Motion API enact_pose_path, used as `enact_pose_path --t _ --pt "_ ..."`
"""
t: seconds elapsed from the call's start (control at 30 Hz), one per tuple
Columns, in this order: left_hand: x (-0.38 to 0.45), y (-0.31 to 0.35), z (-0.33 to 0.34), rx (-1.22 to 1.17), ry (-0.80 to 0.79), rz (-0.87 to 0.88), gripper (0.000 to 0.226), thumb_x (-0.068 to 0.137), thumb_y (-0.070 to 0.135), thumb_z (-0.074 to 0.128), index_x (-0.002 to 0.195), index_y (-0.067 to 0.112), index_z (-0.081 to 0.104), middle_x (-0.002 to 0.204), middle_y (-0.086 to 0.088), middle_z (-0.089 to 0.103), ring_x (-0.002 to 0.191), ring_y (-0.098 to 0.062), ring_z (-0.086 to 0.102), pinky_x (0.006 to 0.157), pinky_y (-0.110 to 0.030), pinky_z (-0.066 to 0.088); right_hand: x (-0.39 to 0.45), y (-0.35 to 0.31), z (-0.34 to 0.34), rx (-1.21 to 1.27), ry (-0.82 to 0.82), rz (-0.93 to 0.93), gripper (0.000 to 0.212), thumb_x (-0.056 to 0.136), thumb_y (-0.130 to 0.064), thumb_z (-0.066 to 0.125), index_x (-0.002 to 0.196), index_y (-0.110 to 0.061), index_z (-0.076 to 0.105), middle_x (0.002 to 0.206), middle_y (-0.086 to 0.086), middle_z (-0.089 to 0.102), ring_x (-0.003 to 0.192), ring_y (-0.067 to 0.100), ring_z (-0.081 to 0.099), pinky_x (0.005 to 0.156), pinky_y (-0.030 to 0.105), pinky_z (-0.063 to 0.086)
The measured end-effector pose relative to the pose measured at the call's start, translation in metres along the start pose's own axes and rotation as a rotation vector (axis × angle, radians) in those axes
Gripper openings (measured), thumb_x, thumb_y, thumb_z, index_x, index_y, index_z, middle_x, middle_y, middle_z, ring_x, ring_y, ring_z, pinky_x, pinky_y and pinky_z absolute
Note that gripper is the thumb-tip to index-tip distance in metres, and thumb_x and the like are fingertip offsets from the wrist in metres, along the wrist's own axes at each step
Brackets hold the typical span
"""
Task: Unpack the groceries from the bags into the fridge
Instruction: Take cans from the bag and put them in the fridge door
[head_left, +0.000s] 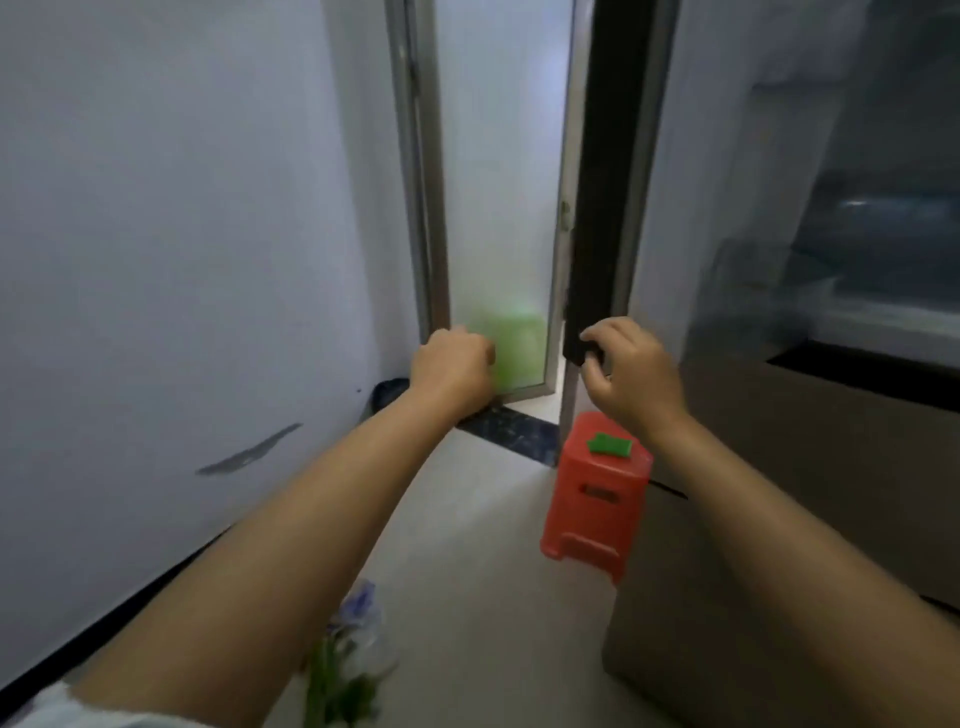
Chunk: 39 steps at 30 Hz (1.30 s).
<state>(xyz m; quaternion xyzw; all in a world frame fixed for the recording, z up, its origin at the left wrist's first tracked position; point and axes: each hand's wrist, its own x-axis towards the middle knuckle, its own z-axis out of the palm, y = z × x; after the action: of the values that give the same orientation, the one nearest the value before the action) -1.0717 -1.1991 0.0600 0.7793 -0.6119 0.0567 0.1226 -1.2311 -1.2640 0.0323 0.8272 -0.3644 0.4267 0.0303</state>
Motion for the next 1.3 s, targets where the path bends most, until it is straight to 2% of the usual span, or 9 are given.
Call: enact_pose_path --t 0.17,0.27,0.37,0.53,0.73,0.9,1.03,1.17,1.3 --pt "0.0 -0.101 0.057 0.017 -0.133 -0.208 0.026 0.091 0.015 0.049 0.109 0.009 0.066 0.117 -0.016 0.061 0.109 -0.035 0.057 0.078 -0.036 0.046 0.006 -0.064 0.124 0.129 -0.196 -0.16 0.03 0.07 -0.015 0.041 0.067 0.002 0.065 0.074 0.019 0.066 0.061 0.035 0.064 0.05 0.029 0.05" --pt "0.013 -0.162 0.099 0.032 -0.181 -0.379 0.024 0.089 0.006 0.048 0.104 0.005 0.066 0.113 -0.016 0.063 0.105 -0.034 0.059 0.07 -0.033 0.041 0.013 -0.091 0.203 0.181 -0.305 -0.192 0.025 0.072 -0.012 0.045 0.068 0.003 0.065 0.075 0.02 0.066 0.061 0.036 0.062 0.048 0.03 0.048" --pt "0.036 -0.218 0.142 0.031 -0.242 -0.513 0.025 0.089 0.004 0.045 0.104 0.003 0.064 0.113 -0.016 0.063 0.105 -0.034 0.059 0.076 -0.036 0.046 0.027 -0.102 0.285 0.205 -0.43 -0.193 0.023 0.078 -0.008 0.05 0.084 0.005 0.068 0.089 0.023 0.066 0.077 0.04 0.061 0.059 0.04 0.05" --pt "0.061 -0.298 0.209 -0.094 -0.28 -0.687 0.03 0.092 0.011 0.044 0.117 0.007 0.06 0.121 -0.015 0.06 0.111 -0.032 0.057 0.084 -0.037 0.049 0.03 -0.115 0.404 0.229 -0.704 -0.12 0.026 0.086 -0.008 0.048 0.101 0.004 0.065 0.106 0.02 0.063 0.098 0.037 0.057 0.077 0.041 0.047" --pt "0.052 -0.378 0.288 -0.148 -0.431 -0.726 0.03 0.095 0.016 0.042 0.115 0.006 0.061 0.117 -0.017 0.063 0.108 -0.032 0.06 0.085 -0.037 0.049 -0.011 -0.133 0.513 0.169 -1.05 -0.102 0.03 0.089 -0.011 0.043 0.109 0.0 0.062 0.116 0.017 0.06 0.107 0.032 0.055 0.084 0.036 0.045" --pt "0.03 -0.448 0.351 -0.235 -0.571 -0.779 0.029 0.094 0.012 0.04 0.115 0.006 0.059 0.116 -0.016 0.062 0.111 -0.032 0.057 0.085 -0.037 0.049 -0.06 -0.138 0.582 0.063 -1.309 0.049 0.031 0.09 -0.012 0.041 0.115 -0.004 0.059 0.119 0.014 0.058 0.108 0.029 0.056 0.086 0.034 0.046" --pt "0.009 -0.503 0.405 -0.302 -0.682 -0.772 0.026 0.095 0.013 0.04 0.11 0.003 0.058 0.118 -0.017 0.06 0.11 -0.032 0.057 0.086 -0.038 0.047 -0.102 -0.143 0.641 0.005 -1.423 0.195 0.029 0.089 -0.011 0.043 0.11 -0.001 0.061 0.113 0.017 0.06 0.104 0.031 0.058 0.085 0.034 0.047" --pt "-0.017 -0.543 0.475 -0.297 -0.794 -0.727 0.032 0.096 0.018 0.039 0.119 0.005 0.056 0.124 -0.015 0.057 0.116 -0.03 0.054 0.092 -0.036 0.045 -0.15 -0.15 0.708 -0.001 -1.513 0.297 0.028 0.089 -0.007 0.044 0.108 0.003 0.062 0.111 0.021 0.061 0.103 0.034 0.057 0.085 0.035 0.046" --pt "-0.043 -0.563 0.57 -0.274 -0.875 -0.7 0.033 0.097 0.015 0.037 0.124 0.006 0.054 0.127 -0.012 0.056 0.118 -0.026 0.054 0.09 -0.033 0.046 -0.21 -0.138 0.786 -0.023 -1.609 0.209 0.03 0.09 -0.009 0.042 0.111 0.002 0.06 0.114 0.02 0.06 0.106 0.034 0.056 0.087 0.038 0.048"
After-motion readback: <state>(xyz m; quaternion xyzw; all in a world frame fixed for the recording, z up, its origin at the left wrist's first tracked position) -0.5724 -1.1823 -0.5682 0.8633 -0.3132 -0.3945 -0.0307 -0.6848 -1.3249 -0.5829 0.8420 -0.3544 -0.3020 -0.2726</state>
